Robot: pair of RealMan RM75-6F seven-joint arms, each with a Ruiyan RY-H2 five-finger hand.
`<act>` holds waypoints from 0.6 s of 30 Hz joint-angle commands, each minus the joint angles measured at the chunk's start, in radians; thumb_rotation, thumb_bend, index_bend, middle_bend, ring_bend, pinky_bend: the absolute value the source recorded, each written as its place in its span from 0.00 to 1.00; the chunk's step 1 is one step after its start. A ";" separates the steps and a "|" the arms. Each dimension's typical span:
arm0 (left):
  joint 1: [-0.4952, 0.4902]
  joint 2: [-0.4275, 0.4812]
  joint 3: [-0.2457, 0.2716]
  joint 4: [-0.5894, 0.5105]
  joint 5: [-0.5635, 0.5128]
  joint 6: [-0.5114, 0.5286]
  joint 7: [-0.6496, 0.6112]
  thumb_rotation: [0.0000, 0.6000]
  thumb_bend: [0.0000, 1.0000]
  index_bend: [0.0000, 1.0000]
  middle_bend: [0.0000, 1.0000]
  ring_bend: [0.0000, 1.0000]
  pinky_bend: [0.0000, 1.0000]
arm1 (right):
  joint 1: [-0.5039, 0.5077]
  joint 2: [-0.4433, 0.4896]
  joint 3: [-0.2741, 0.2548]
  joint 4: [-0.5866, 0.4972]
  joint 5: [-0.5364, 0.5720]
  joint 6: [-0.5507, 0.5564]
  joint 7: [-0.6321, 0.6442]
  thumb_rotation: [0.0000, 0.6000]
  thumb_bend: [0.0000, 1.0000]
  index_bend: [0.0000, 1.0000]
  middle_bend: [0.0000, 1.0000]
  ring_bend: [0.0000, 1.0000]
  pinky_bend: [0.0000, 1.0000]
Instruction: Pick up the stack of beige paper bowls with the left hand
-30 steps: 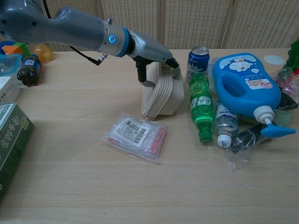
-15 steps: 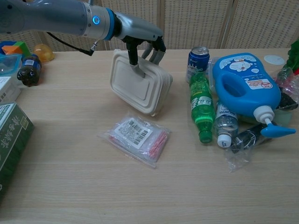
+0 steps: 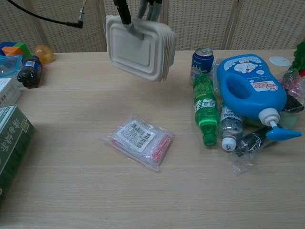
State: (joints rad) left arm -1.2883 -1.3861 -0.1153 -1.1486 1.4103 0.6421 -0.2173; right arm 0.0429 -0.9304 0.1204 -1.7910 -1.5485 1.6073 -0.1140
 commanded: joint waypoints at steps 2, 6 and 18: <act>0.037 0.108 -0.070 -0.112 -0.076 0.058 0.081 1.00 0.29 0.78 0.68 0.67 0.24 | 0.007 -0.009 0.000 0.007 -0.004 -0.008 0.004 0.95 0.16 0.00 0.00 0.00 0.00; 0.046 0.174 -0.117 -0.179 -0.126 0.079 0.129 1.00 0.29 0.78 0.69 0.67 0.25 | 0.011 -0.016 0.000 0.012 -0.007 -0.009 0.007 0.95 0.16 0.00 0.00 0.00 0.00; 0.051 0.267 -0.224 -0.276 -0.210 0.124 0.174 1.00 0.29 0.79 0.69 0.67 0.27 | 0.010 -0.024 0.000 0.018 -0.011 -0.001 0.014 0.95 0.16 0.00 0.00 0.00 0.00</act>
State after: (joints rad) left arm -1.2383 -1.1224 -0.3357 -1.4208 1.2034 0.7638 -0.0452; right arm 0.0531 -0.9549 0.1207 -1.7730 -1.5591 1.6063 -0.1004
